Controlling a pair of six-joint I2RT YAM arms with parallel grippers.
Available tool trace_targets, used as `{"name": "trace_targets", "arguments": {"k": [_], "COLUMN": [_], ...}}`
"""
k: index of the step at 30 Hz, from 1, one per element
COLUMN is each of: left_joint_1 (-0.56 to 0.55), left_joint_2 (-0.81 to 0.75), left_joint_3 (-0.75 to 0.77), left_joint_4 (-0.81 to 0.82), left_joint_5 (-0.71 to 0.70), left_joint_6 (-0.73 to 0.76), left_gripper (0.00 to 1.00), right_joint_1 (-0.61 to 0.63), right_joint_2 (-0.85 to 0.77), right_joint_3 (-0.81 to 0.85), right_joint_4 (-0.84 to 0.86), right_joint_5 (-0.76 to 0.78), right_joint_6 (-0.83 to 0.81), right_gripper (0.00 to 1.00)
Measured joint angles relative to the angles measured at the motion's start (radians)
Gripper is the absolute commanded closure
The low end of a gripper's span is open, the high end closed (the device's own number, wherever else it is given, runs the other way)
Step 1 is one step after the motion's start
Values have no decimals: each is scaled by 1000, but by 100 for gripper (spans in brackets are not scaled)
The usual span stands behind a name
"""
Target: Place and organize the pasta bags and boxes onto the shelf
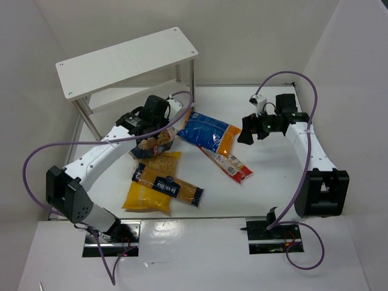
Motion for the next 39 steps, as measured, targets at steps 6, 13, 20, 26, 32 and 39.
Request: {"name": "trace_targets", "arguments": {"k": [6, 13, 20, 26, 32, 39], "left_joint_1": [0, 1, 18, 31, 44, 74], "left_joint_2": [-19, 2, 85, 154, 211, 269], "left_joint_3": [13, -60, -60, -87, -107, -122], "left_joint_4": [10, -12, -55, -51, -16, 62], "left_joint_5": [-13, 3, 25, 26, 28, 26], "left_joint_6": [1, 24, 69, 105, 149, 180], "left_gripper": [77, 0, 0, 0, 0, 100], "right_joint_1": [0, 0, 0, 0, 0, 0], "right_joint_2": [-5, -26, -30, -31, -31, -31], "right_joint_3": [0, -13, -22, -27, -27, -27], "right_joint_4": [0, 3, 2, 2, 2, 2], "right_joint_5": [0, 1, 1, 1, 1, 2], "right_joint_6": [0, 0, 0, 0, 0, 0], "right_gripper": [0, 0, 0, 0, 0, 0]}}
